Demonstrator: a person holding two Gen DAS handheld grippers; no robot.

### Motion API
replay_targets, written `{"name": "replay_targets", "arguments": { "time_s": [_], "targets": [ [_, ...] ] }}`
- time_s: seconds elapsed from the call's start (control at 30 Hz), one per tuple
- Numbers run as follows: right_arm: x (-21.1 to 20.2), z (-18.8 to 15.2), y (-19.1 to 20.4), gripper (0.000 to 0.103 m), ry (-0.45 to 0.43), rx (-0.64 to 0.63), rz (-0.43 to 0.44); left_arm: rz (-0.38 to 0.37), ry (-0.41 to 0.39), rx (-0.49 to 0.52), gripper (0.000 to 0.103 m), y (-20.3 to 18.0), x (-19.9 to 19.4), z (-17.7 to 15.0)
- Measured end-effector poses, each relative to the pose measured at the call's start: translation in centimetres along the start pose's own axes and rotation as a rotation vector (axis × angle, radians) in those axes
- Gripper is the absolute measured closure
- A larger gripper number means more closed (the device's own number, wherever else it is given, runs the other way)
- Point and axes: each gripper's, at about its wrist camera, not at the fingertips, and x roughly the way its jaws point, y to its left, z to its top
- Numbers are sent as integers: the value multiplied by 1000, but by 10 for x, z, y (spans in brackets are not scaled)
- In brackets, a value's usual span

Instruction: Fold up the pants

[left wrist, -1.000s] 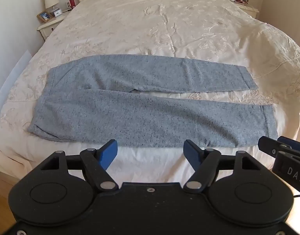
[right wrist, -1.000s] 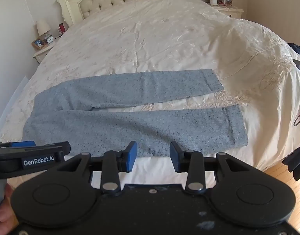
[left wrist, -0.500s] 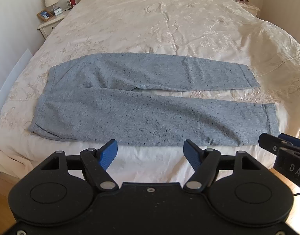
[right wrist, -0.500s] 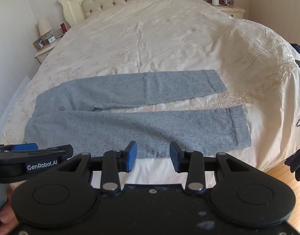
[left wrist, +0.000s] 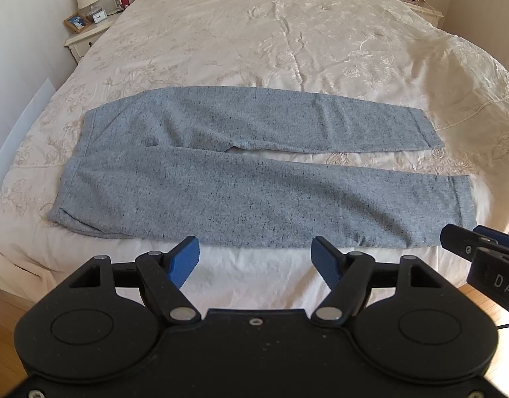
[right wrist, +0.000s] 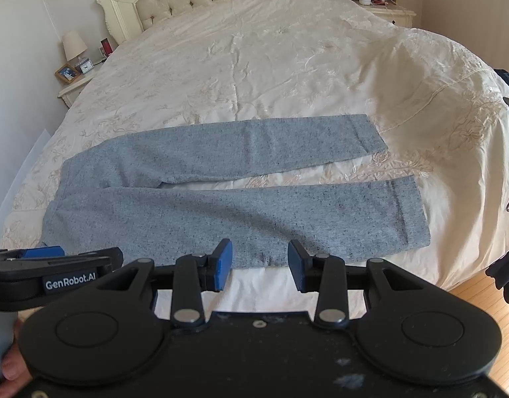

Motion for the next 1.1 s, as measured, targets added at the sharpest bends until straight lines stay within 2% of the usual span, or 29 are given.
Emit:
{"name": "replay_targets", "arguments": {
  "time_s": [1.1],
  "targets": [
    [5,1,9,63,16,-8,-4,-17,12,-4,28,9,8,3]
  ]
}}
